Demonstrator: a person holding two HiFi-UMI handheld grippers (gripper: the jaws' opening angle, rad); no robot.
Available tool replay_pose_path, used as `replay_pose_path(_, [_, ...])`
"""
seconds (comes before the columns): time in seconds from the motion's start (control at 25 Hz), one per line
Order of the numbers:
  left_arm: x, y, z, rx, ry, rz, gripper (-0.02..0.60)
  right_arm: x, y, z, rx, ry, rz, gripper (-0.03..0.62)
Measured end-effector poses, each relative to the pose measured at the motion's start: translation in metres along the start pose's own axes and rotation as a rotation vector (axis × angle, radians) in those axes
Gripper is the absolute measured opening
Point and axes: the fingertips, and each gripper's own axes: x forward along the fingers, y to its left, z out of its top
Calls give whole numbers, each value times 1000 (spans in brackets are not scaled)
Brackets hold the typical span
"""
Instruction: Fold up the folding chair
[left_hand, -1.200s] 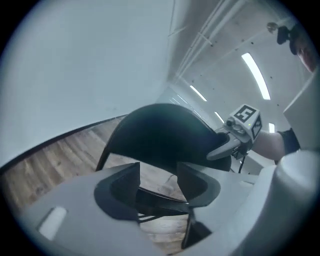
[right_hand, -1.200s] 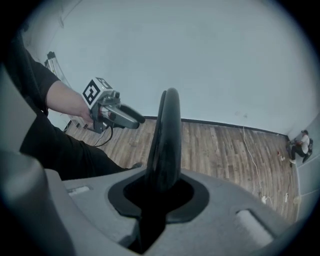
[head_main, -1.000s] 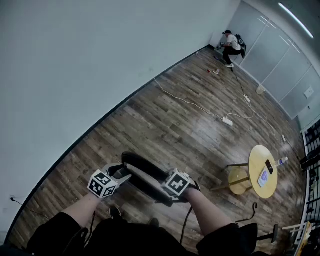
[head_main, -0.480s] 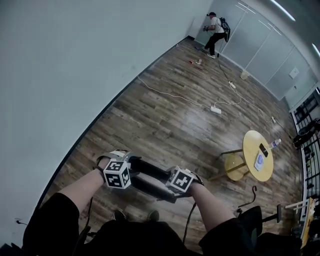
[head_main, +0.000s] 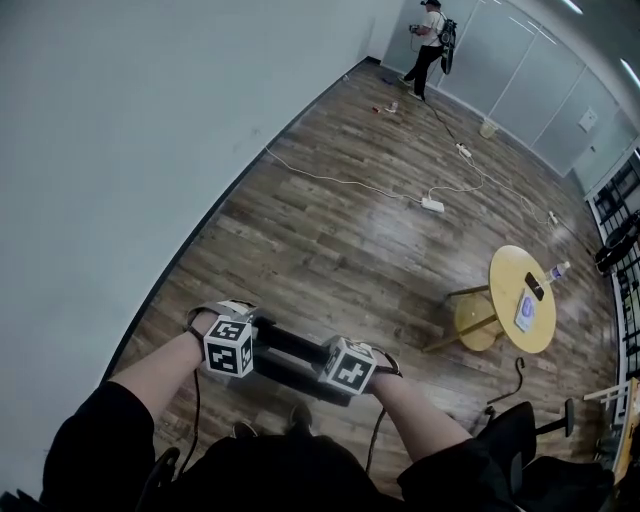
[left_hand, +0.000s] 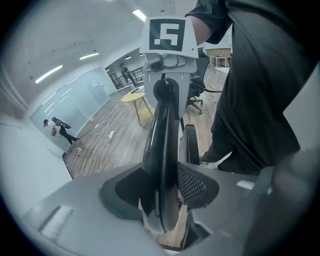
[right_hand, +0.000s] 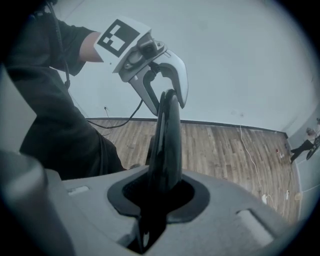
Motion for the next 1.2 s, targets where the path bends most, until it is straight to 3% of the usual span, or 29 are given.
replay_pose_path(0.52, [1,15,-6,19,31,-45,195,-21,-4,-86,89,15,-13,89])
replay_pose_path(0.68, [2,13,-8,18,38,-56,193,-22,-3,-91,126,-48,-9,101])
replay_pose_path(1.2, [7,4,-15,17,38,-115,172,-14,6,-97,57,-39,-10,74])
